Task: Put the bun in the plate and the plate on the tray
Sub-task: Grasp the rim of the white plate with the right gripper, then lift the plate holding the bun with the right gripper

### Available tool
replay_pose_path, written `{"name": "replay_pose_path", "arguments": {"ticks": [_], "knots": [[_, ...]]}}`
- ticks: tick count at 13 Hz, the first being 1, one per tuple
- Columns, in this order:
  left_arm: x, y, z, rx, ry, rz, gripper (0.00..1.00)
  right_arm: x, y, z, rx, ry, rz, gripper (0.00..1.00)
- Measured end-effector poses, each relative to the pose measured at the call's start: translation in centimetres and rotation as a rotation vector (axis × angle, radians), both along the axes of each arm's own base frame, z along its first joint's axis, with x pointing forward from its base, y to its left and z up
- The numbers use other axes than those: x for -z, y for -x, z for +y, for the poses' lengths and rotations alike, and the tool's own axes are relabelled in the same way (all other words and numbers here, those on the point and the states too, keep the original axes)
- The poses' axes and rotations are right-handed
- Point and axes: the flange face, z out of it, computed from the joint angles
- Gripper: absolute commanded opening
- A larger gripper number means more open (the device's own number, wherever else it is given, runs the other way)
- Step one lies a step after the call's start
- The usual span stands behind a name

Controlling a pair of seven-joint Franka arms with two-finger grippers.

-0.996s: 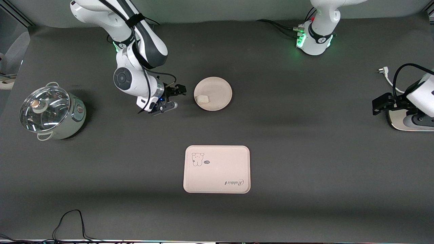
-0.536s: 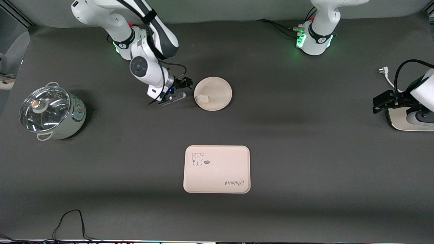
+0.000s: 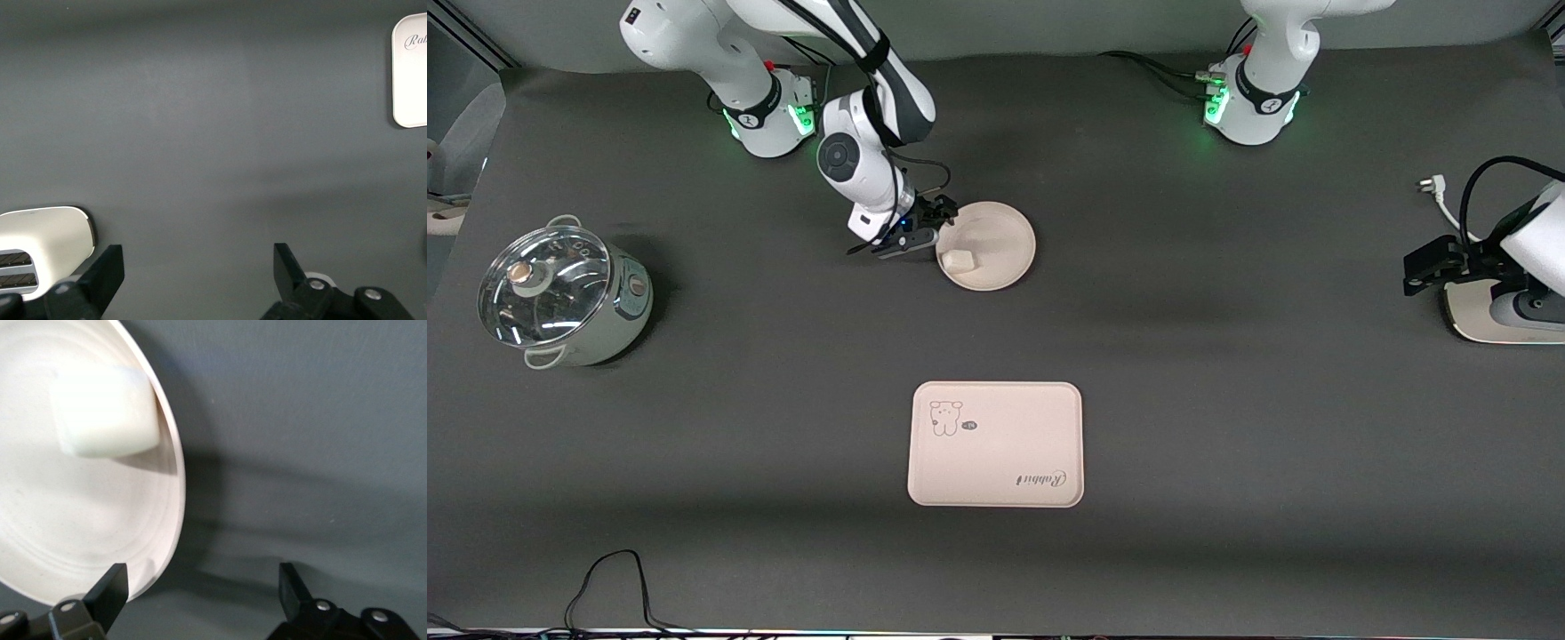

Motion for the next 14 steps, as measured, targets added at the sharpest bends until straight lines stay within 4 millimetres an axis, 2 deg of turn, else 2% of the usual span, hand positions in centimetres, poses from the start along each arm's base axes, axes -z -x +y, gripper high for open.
{"name": "replay_pose_path", "arguments": {"ticks": [2, 5, 8, 9, 10, 13, 14], "knots": [[0.0, 0.0, -0.1, 0.001, 0.000, 0.000, 1.00, 0.4, 0.4, 0.4, 0.023, -0.002, 0.000, 0.97], [0.0, 0.0, -0.5, 0.009, 0.000, -0.001, 1.00, -0.1, -0.4, 0.8, 0.070, -0.026, -0.001, 0.95], [-0.1, 0.0, -0.7, 0.012, 0.000, -0.002, 1.00, -0.6, -1.5, 2.0, 0.107, -0.051, -0.009, 0.84], [-0.1, 0.0, -0.7, 0.012, 0.000, -0.003, 1.00, -0.4, -1.7, 2.3, 0.113, -0.050, -0.008, 0.78], [-0.2, 0.1, -0.7, 0.012, 0.000, -0.005, 1.00, -0.1, -1.8, 2.4, 0.116, -0.047, -0.007, 0.67], [-0.4, 0.1, -0.8, 0.014, 0.000, -0.008, 1.00, 0.3, -1.9, 2.3, 0.120, -0.040, -0.004, 0.15], [-0.5, 0.2, -1.0, 0.017, 0.001, -0.009, 1.00, 0.3, -1.9, 2.3, 0.122, -0.039, -0.004, 0.00]]}}
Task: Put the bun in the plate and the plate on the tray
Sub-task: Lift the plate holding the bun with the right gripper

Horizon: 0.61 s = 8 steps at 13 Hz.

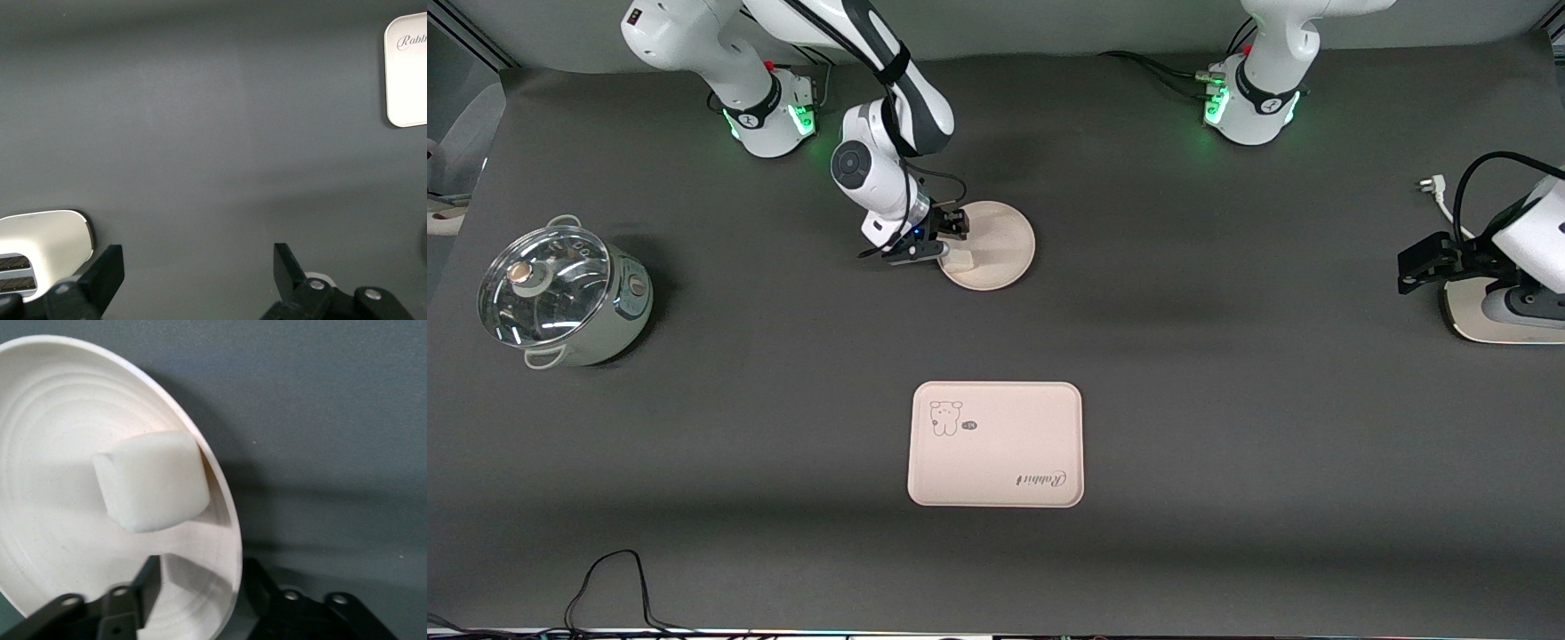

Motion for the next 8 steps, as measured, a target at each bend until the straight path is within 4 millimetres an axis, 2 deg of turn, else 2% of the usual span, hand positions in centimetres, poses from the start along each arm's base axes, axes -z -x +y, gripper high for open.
{"name": "replay_pose_path", "arguments": {"ticks": [8], "knots": [[-0.36, 0.16, -0.24, 0.004, 0.000, -0.006, 1.00, -0.25, -0.48, -0.20, 0.018, -0.006, 0.012, 0.00]]}}
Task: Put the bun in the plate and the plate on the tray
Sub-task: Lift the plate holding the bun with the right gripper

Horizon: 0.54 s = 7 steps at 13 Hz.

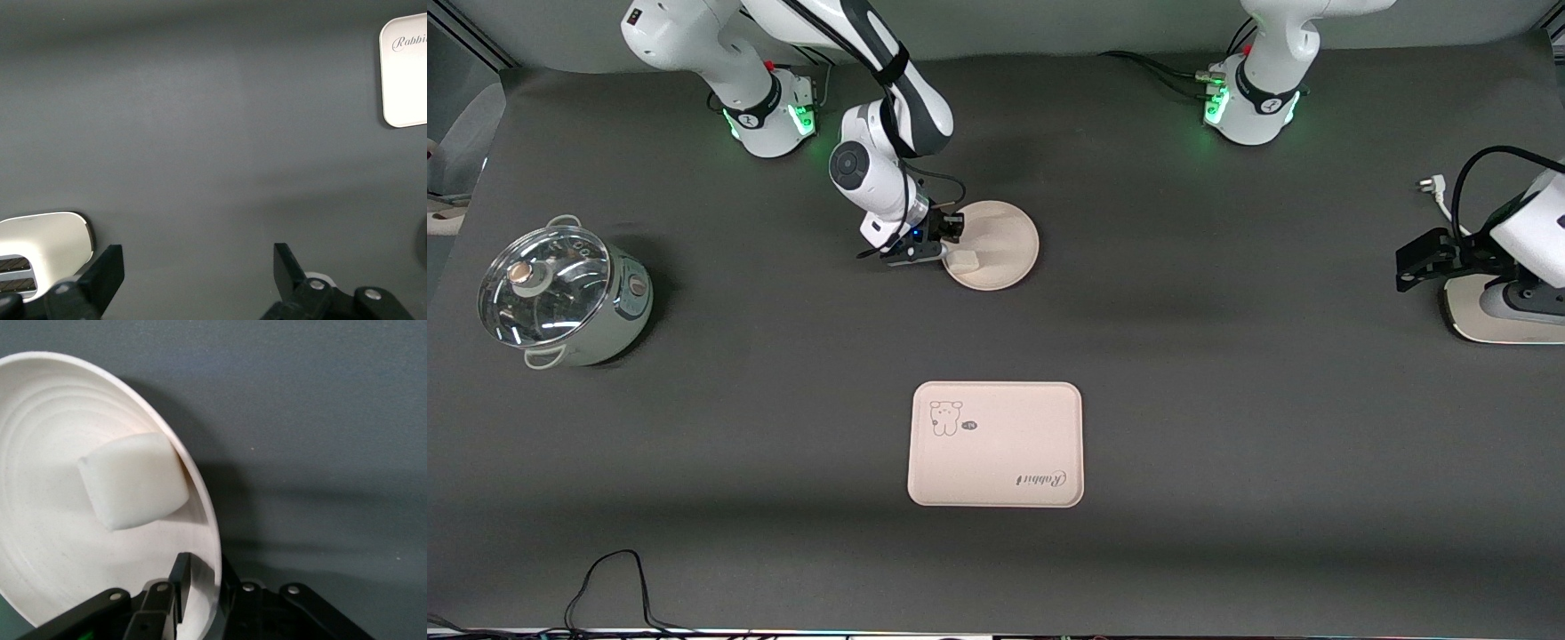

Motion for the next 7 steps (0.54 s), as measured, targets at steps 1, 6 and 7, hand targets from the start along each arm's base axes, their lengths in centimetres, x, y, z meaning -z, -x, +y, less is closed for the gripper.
{"name": "replay_pose_path", "arguments": {"ticks": [1, 6, 7], "knots": [[0.0, 0.0, 0.0, -0.001, 0.000, 0.000, 1.00, -0.2, -0.4, -0.3, 0.007, -0.005, 0.021, 0.00], [0.0, -0.1, 0.1, 0.000, -0.006, -0.007, 1.00, -3.7, -4.9, -3.4, 0.021, -0.051, 0.116, 0.00], [0.0, -0.1, 0.1, 0.000, -0.007, -0.008, 1.00, -4.5, -5.6, -3.9, 0.015, -0.061, 0.132, 0.00]]}}
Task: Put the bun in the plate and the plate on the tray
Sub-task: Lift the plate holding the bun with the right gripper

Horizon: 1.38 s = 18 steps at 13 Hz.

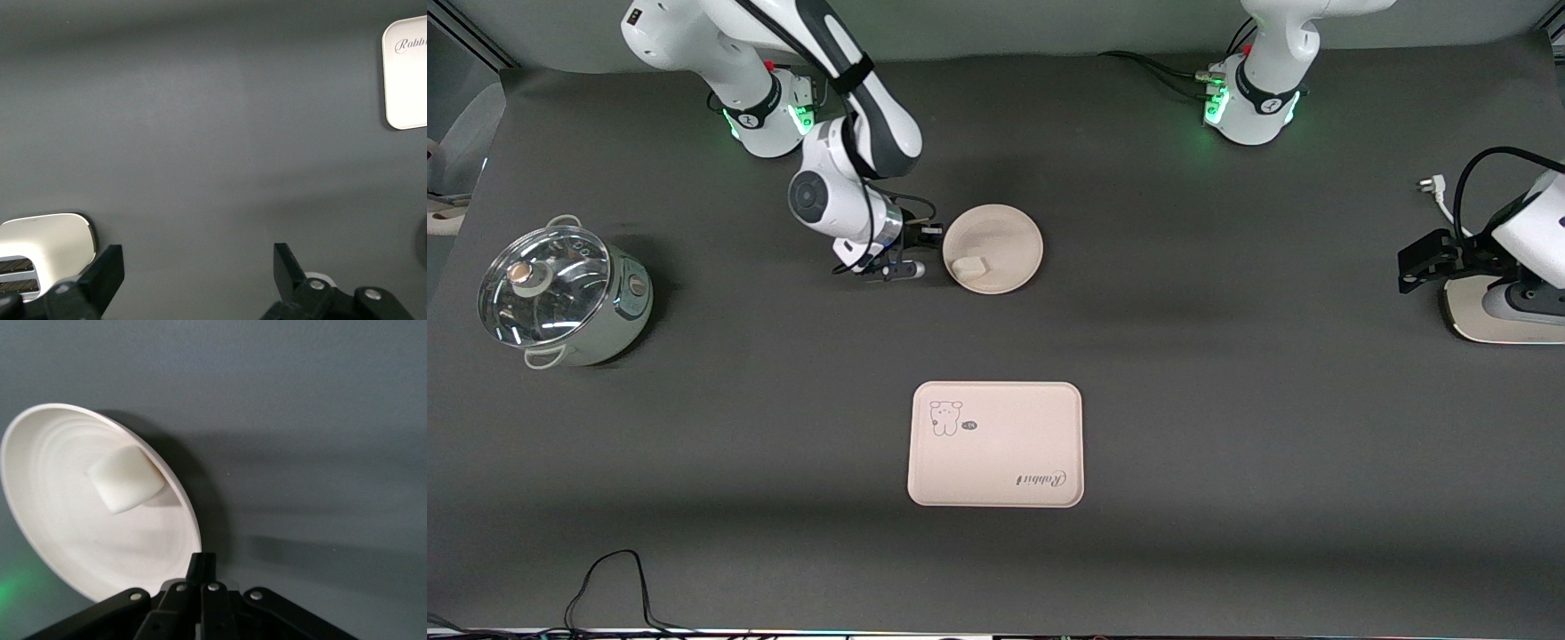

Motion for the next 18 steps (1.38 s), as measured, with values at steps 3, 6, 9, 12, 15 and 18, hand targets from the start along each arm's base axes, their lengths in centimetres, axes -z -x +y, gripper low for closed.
{"name": "replay_pose_path", "arguments": {"ticks": [3, 6, 9, 12, 15, 18], "knots": [[0.1, 0.0, -0.1, 0.002, 0.000, 0.002, 1.00, -1.8, -1.3, -0.5, -0.009, -0.022, 0.005, 0.00], [0.2, -0.1, -0.1, 0.000, 0.000, 0.002, 1.00, -2.0, -1.3, -0.4, -0.014, -0.026, 0.011, 0.06], [0.2, -0.1, 0.0, -0.004, -0.001, 0.001, 1.00, -1.6, -0.9, -0.6, -0.015, -0.019, 0.023, 1.00], [0.1, -0.1, 0.1, -0.008, -0.002, 0.000, 1.00, -0.9, -0.3, -0.8, -0.017, -0.008, 0.035, 1.00], [-0.2, -0.1, 0.5, -0.018, -0.002, -0.010, 1.00, -0.3, 1.4, 0.9, 0.012, -0.026, 0.036, 1.00], [-0.4, -0.3, 0.5, -0.019, -0.001, -0.033, 1.00, 0.8, 2.7, 1.9, 0.008, -0.008, 0.018, 1.00]]}}
